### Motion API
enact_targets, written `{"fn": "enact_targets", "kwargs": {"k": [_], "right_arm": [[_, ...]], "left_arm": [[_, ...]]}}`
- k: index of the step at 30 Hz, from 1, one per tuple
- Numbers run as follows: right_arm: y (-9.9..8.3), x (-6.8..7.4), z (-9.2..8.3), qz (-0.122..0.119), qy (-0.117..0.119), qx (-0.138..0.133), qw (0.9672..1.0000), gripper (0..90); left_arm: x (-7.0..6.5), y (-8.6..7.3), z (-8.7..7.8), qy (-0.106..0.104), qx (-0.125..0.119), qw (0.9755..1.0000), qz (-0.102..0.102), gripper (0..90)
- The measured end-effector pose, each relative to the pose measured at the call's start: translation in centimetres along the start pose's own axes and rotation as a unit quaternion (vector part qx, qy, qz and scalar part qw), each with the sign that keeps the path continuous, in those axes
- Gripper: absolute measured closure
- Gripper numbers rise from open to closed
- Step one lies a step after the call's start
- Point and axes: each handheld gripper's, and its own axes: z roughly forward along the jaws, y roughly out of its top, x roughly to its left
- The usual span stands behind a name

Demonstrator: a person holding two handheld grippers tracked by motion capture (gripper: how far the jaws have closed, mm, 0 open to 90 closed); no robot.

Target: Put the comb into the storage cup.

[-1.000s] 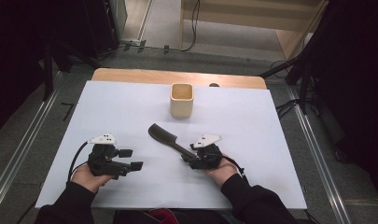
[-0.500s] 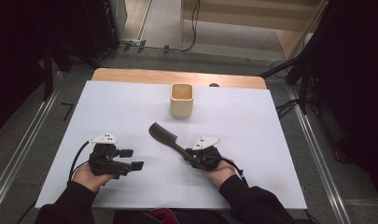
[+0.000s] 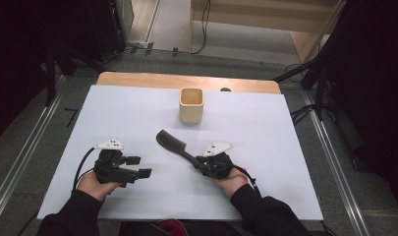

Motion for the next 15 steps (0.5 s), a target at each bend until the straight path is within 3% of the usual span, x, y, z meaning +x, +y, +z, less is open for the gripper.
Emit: {"fn": "enact_targets", "kwargs": {"k": [8,15], "right_arm": [[0.25,-0.09,-0.18,0.01,0.002,-0.003,0.9999,70.3],[0.85,-0.07,-0.94,0.016,0.0,-0.024,0.9996,70.3]], "left_arm": [[0.16,0.18,0.08,0.001,-0.002,1.0,-0.009,23.7],[0.26,0.52,0.33,0.004,0.002,0.9998,-0.02,23.7]]}}
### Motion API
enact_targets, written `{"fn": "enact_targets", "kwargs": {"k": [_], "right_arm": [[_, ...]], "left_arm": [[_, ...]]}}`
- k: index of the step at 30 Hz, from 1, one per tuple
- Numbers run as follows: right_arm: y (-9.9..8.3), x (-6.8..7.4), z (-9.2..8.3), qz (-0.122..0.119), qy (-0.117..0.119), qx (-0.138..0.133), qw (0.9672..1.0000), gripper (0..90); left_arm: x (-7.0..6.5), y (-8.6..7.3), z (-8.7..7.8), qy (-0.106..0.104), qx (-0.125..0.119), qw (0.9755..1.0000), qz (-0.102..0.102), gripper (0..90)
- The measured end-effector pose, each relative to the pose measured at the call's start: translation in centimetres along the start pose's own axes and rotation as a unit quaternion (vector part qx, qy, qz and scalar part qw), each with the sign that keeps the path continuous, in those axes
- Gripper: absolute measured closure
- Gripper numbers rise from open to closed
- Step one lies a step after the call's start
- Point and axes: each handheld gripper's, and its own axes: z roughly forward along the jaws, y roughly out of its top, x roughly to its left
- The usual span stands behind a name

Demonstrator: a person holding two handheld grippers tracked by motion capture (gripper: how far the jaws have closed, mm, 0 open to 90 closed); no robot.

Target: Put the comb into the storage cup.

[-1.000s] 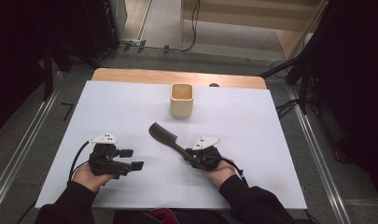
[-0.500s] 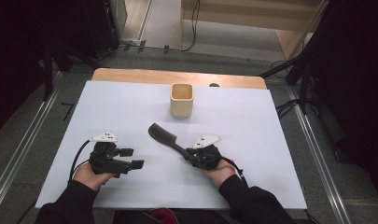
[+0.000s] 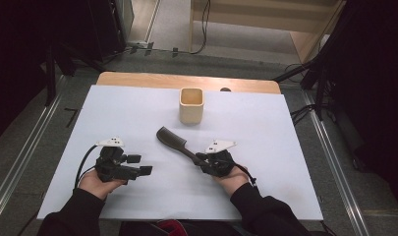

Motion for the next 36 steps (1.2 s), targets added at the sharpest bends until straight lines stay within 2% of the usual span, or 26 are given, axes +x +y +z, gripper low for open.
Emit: {"fn": "enact_targets", "kwargs": {"k": [7,14,17,26,36], "right_arm": [[0.7,0.4,-0.7,0.002,0.005,-0.019,0.9998,70.3],[1.5,1.0,-1.6,0.005,0.008,-0.046,0.9989,70.3],[1.8,1.2,-1.8,0.006,0.011,-0.053,0.9985,70.3],[2.5,1.9,-2.2,0.012,0.015,-0.068,0.9975,70.3],[3.3,2.6,-1.6,0.037,-0.004,-0.079,0.9962,70.3]], "left_arm": [[-0.2,0.3,0.1,-0.011,-0.009,0.9999,-0.007,23.5],[-0.4,0.6,0.1,-0.012,-0.014,0.9998,-0.007,22.5],[-0.6,0.8,0.1,-0.012,-0.013,0.9998,-0.004,22.6],[-0.9,1.5,0.1,-0.016,-0.024,0.9995,-0.012,22.7],[-1.0,3.0,-0.2,-0.004,-0.024,0.9995,-0.02,22.7]]}}
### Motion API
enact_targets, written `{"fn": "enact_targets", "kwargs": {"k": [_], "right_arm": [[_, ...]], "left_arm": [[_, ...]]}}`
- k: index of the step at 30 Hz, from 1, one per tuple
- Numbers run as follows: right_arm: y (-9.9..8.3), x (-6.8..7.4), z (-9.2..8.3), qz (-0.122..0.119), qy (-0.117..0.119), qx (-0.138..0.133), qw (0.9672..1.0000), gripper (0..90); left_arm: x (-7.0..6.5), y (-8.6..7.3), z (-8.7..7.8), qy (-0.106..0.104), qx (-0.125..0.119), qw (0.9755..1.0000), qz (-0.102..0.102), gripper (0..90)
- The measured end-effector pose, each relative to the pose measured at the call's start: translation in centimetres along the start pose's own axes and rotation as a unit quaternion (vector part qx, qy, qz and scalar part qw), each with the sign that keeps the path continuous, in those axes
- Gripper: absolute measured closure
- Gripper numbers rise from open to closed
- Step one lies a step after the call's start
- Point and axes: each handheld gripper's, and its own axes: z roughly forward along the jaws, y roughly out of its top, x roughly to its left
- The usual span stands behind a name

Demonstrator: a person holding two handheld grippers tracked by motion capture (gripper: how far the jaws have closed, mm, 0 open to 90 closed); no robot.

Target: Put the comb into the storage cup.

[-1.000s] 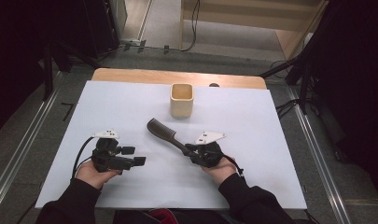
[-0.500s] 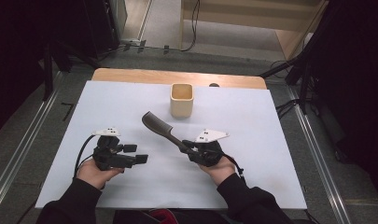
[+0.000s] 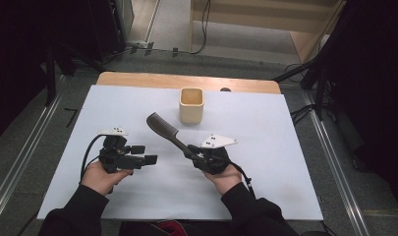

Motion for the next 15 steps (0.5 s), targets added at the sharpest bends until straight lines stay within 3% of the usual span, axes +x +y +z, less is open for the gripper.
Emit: {"fn": "enact_targets", "kwargs": {"k": [15], "right_arm": [[0.6,1.3,1.1,0.017,-0.018,-0.026,0.9993,70.3]], "left_arm": [[0.2,2.5,0.1,0.016,-0.017,0.9996,-0.016,22.7]]}}
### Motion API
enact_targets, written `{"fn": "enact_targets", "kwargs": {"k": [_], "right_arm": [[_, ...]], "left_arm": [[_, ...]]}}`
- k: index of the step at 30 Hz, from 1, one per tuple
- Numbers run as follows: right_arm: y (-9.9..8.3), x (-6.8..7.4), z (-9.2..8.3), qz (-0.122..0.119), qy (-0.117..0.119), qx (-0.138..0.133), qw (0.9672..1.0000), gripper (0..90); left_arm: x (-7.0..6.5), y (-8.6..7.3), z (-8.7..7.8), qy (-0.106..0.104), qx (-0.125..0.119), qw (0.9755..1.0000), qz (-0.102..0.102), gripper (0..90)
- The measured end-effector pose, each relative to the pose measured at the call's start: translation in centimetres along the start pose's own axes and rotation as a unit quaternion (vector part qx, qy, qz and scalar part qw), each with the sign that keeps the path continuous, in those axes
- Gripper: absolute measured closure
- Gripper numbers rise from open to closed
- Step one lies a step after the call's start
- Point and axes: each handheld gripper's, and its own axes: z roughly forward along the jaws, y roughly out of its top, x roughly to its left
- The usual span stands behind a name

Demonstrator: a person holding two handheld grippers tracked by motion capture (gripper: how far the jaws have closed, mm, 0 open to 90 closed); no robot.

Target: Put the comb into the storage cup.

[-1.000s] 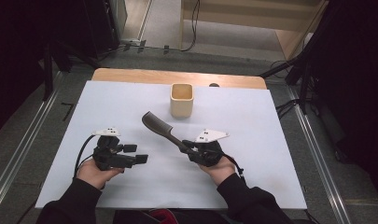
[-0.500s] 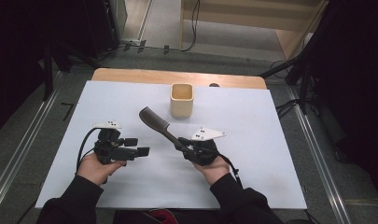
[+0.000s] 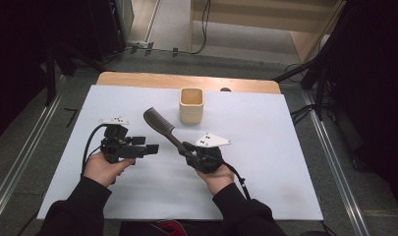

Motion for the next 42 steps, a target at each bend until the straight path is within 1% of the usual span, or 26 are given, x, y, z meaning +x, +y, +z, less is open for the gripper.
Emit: {"fn": "enact_targets", "kwargs": {"k": [3,5,7,10,12,15,18,19,21,24,26,33,37,42], "right_arm": [[0.1,0.2,0.1,0.0,-0.007,-0.006,1.0,70.3],[0.1,0.3,0.1,0.004,-0.008,-0.012,0.9999,70.3],[0.2,0.4,0.2,0.006,-0.009,-0.015,0.9998,70.3],[0.2,0.4,0.4,0.01,-0.012,-0.022,0.9996,70.3],[0.3,0.5,0.5,0.019,-0.014,-0.029,0.9993,70.3],[0.3,0.5,0.7,0.021,-0.013,-0.034,0.9991,70.3],[0.2,0.6,1.2,0.02,-0.018,-0.038,0.9989,70.3],[0.2,0.6,1.3,0.023,-0.017,-0.039,0.9988,70.3],[0.2,0.7,1.5,0.027,-0.018,-0.041,0.9986,70.3],[0.2,0.7,1.7,0.025,-0.023,-0.043,0.9985,70.3],[0.2,0.8,1.8,0.029,-0.026,-0.046,0.9982,70.2],[0.3,1.1,2.2,0.03,-0.027,-0.052,0.9978,70.3],[0.4,1.3,2.4,0.032,-0.028,-0.055,0.9976,70.3],[0.4,1.6,2.5,0.033,-0.031,-0.061,0.9972,70.3]], "left_arm": [[0.1,0.2,0.2,0.006,0.001,1.0,-0.006,22.8],[0.2,0.3,0.4,0.009,0.001,0.9999,-0.006,22.8],[0.1,0.4,0.5,0.012,-0.003,0.9999,-0.009,22.8],[0.1,0.6,0.7,0.022,-0.006,0.9997,-0.003,22.8],[0.2,0.8,0.7,0.023,-0.008,0.9997,-0.005,22.8],[0.3,1.1,0.9,0.025,-0.013,0.9996,-0.009,22.9],[0.4,1.3,1.1,0.032,-0.014,0.9993,-0.01,22.9],[0.4,1.4,1.2,0.036,-0.014,0.9992,-0.012,22.9],[0.5,1.5,1.3,0.035,-0.016,0.9991,-0.016,22.9],[0.6,1.6,1.4,0.038,-0.02,0.9989,-0.021,22.9],[0.7,1.6,1.6,0.041,-0.021,0.9986,-0.026,23.9],[1.0,2.1,2.2,0.043,-0.031,0.9977,-0.042,24.0],[0.9,2.3,2.5,0.043,-0.037,0.9973,-0.045,24.0],[0.9,2.4,3.0,0.047,-0.034,0.9971,-0.049,24.1]]}}
